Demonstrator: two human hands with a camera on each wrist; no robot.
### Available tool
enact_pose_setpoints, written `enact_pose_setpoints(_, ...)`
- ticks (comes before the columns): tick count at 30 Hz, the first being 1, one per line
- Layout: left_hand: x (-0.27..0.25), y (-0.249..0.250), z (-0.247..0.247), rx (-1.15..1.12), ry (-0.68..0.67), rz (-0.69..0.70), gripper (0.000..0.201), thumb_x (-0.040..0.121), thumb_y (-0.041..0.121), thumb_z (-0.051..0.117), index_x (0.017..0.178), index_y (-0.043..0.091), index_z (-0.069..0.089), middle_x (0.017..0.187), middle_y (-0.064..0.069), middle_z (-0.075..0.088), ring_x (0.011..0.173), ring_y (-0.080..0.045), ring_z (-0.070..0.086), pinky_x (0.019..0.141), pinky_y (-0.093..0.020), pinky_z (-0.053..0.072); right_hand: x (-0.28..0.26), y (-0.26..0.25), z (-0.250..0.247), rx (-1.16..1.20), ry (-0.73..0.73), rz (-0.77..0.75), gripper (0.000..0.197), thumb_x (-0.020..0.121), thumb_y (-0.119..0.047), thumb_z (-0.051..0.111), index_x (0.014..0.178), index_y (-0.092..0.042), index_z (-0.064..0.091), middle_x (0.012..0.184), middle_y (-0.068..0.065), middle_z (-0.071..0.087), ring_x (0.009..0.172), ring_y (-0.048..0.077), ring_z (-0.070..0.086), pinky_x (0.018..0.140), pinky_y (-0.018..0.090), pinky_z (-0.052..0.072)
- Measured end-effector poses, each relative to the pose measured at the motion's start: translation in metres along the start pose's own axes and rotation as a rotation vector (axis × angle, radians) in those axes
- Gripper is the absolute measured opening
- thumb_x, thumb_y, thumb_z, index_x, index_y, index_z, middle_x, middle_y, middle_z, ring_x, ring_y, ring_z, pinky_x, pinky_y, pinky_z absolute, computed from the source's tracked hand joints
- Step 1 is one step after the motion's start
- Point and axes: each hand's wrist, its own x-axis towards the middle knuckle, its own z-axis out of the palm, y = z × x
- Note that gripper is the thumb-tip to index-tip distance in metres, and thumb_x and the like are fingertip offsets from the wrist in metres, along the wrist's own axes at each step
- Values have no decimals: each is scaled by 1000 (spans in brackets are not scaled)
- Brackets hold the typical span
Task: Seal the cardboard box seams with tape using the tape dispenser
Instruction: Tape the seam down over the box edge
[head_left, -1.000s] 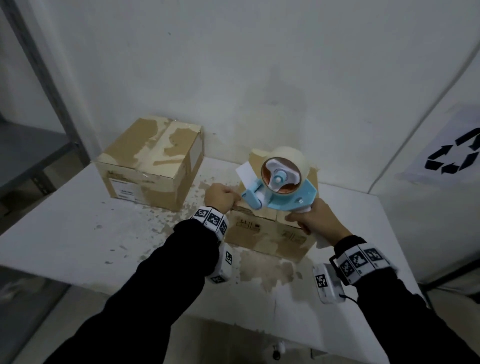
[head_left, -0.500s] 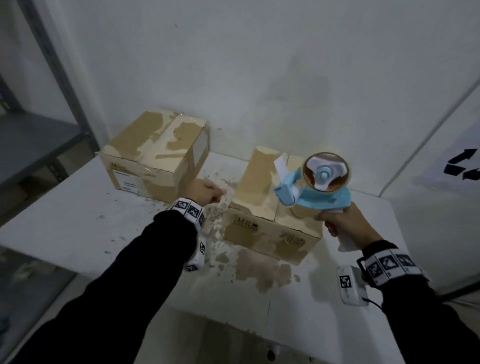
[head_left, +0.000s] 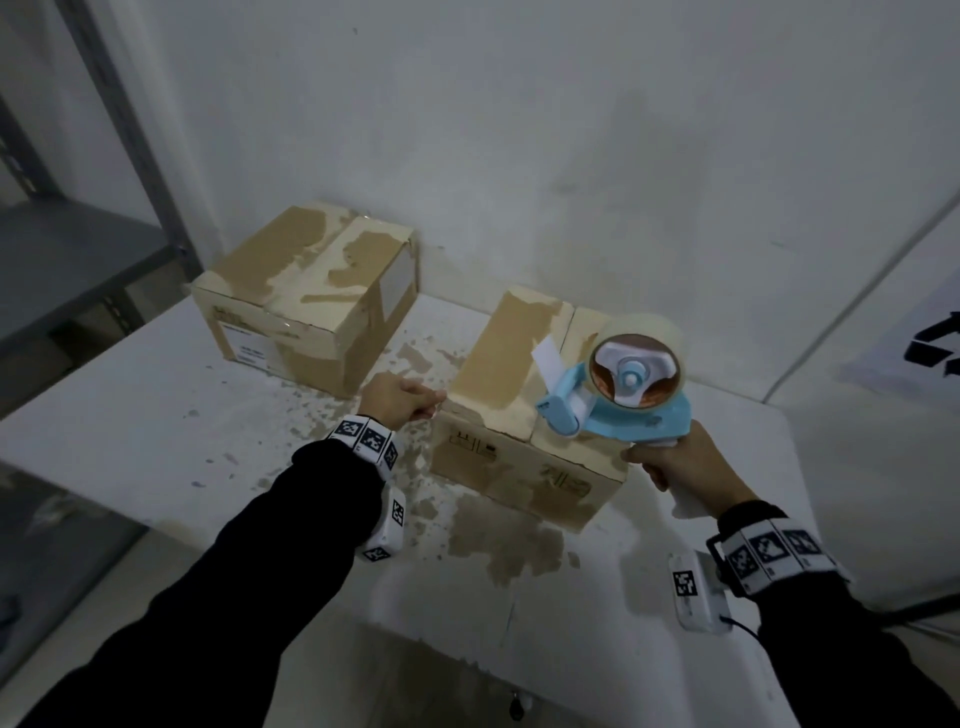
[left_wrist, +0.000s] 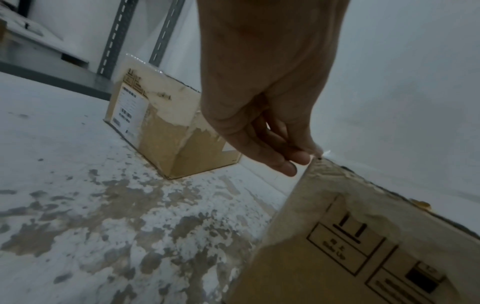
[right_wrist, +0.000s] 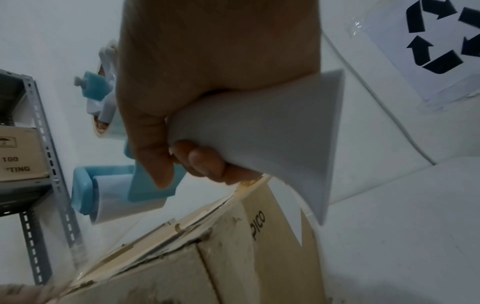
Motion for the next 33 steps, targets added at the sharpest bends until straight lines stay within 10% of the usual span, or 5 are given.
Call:
enact_pose_setpoints(8,-4,5,1,-73,-28,-111,88,76,15,76,145,8,22,84,-14,64,59,-18,62,57,-31,58,-3,8,4,-37,-22,5,29,69,3,70,49,-5,51,39,5,48,37,15,40,43,21,34)
enact_pose_setpoints(11,0,8,1,-81,-7,-125,81,76,10,75,140,19,25,103,-21,60,61,-21,59,67,-35,59,-4,13,8,-37,-24,4,33,69,3,70,47,-10,50,37,0,48,36,14,40,42,21,34)
enact_pose_setpoints(21,-12,2,7,107,58,48,44,82,20,70,110,13,37,67,-10,62,67,-26,61,72,-39,53,-3,24,13,-7,-18,9,30,69,4,70,49,-9,51,37,-1,49,36,14,40,46,28,34)
enact_pose_setpoints(28,-23,-2,11,503,253,355,41,81,28,70,112,10,49,132,-18,29,121,-29,37,89,-36,40,-2,26,11,-79,-24,-19,31,68,-2,72,47,-12,52,37,-3,50,40,17,45,51,30,38)
enact_pose_setpoints(33,-30,6,26,752,162,694,8,88,18,55,94,16,60,110,-10,55,91,-29,58,78,-43,50,-3,27,12,-69,-12,-16,30,69,0,70,49,-13,51,37,-6,49,41,19,44,49,29,36)
